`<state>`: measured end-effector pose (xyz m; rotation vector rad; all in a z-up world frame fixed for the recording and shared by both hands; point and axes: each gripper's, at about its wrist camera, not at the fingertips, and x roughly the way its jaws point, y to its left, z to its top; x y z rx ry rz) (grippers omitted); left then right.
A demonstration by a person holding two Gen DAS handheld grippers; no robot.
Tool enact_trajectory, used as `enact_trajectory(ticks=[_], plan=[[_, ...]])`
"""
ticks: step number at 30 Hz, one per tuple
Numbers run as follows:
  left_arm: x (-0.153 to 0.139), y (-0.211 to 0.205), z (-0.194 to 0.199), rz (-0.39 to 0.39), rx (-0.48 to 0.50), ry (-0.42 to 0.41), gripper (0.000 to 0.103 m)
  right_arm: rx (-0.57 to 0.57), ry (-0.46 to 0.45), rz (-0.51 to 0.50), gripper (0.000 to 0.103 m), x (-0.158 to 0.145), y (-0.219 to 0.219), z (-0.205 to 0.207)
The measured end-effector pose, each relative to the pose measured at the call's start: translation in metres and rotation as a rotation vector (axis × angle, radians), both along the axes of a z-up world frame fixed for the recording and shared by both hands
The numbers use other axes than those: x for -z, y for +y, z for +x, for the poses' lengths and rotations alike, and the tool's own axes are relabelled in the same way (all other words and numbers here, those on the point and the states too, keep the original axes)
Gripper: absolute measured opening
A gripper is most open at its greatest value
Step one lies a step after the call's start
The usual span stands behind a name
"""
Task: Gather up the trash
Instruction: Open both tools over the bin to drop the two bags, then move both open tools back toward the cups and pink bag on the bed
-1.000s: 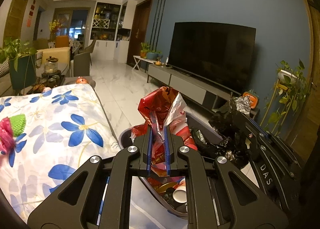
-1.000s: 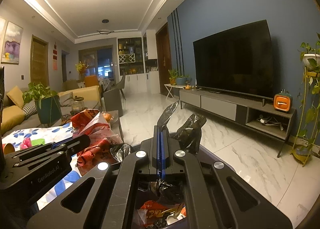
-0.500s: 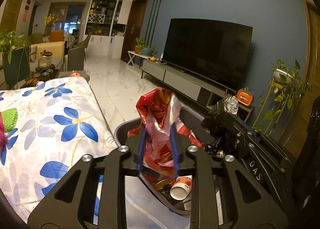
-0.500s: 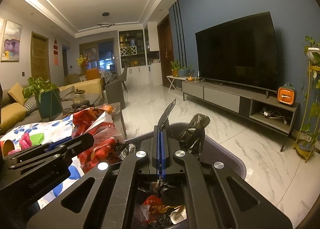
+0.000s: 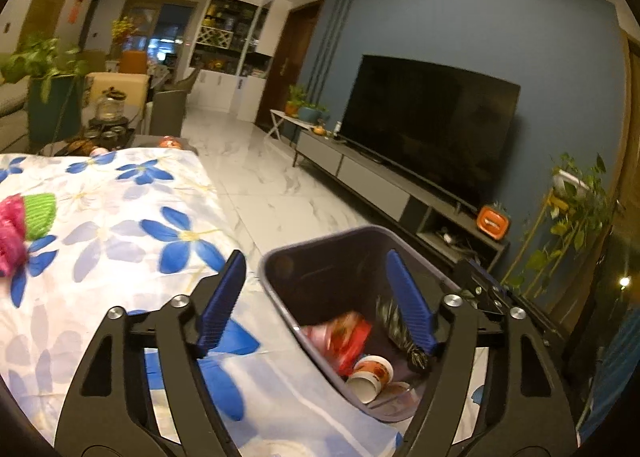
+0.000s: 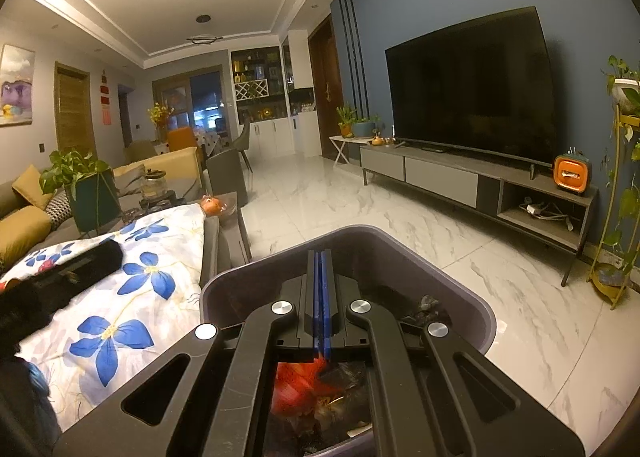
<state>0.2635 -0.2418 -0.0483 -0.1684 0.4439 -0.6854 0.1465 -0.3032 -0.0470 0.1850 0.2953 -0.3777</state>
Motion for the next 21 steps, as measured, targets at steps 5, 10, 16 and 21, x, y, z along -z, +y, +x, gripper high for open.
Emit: enact_trajectory(ticks=[5,10,16,21], plan=[[-0.004,0.024,-0.007,0.013,-0.089,-0.03,0.082,-0.004,0.01,0.0,0.002,0.001,0.002,0.001],[-0.009,0.053,-0.011,-0.003,-0.17,-0.023,0.084,-0.009,0.004,0.009,0.025,0.001,0.001,-0.003],[-0.019,0.092,-0.022,-0.017,-0.277,-0.023,0.088,-0.014,-0.024,-0.011,0.056,-0.006,0.012,-0.013],[-0.02,0.121,-0.034,-0.01,-0.353,-0.015,0.093,-0.011,-0.031,-0.017,0.073,-0.008,0.021,-0.022]])
